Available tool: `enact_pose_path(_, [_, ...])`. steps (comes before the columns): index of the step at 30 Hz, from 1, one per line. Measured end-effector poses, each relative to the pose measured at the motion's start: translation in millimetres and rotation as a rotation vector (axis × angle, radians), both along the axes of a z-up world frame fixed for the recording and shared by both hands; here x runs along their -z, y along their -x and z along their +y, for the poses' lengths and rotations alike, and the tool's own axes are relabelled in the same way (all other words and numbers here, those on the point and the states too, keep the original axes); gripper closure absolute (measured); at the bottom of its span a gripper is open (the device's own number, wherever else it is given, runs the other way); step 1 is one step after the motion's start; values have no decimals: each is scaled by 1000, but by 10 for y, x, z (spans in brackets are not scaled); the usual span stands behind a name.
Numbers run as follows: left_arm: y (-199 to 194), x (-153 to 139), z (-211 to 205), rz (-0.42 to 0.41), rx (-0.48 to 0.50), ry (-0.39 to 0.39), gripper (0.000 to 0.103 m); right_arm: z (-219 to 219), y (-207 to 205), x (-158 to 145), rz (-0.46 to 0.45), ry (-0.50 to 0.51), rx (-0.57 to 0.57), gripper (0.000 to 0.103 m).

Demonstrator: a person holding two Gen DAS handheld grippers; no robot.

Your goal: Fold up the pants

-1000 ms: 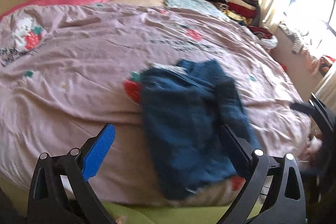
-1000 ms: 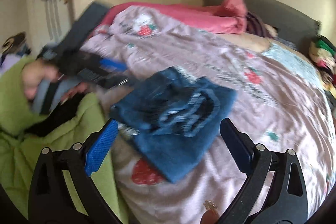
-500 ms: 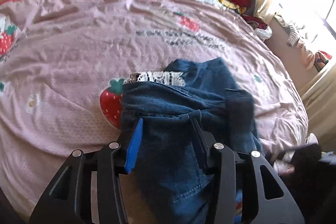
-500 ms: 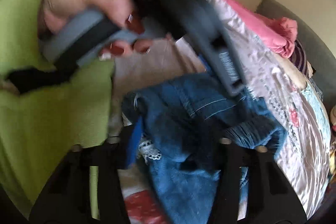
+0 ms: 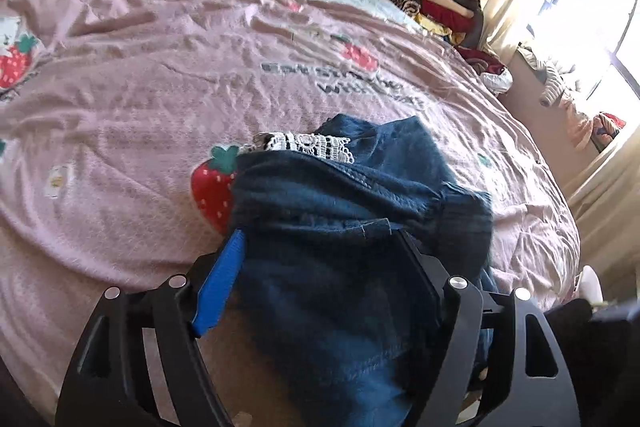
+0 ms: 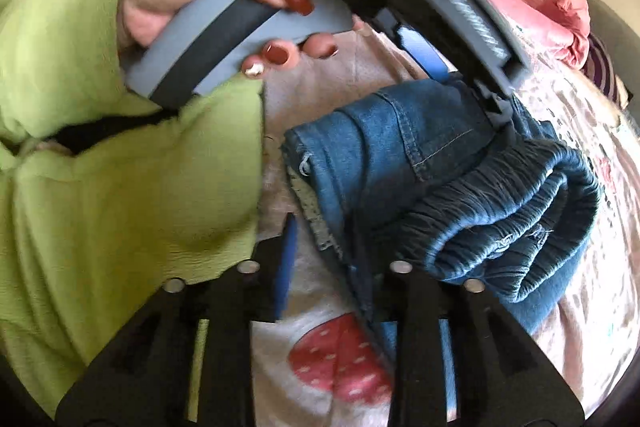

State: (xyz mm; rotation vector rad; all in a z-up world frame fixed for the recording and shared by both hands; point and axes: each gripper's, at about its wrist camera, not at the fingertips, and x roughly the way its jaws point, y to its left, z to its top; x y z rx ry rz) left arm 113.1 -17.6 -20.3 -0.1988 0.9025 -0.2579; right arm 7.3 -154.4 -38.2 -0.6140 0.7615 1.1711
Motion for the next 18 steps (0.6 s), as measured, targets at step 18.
enact_pose_path(18, [364, 265, -159, 60, 21, -114, 29, -141, -1336, -655, -26, -89, 410, 70])
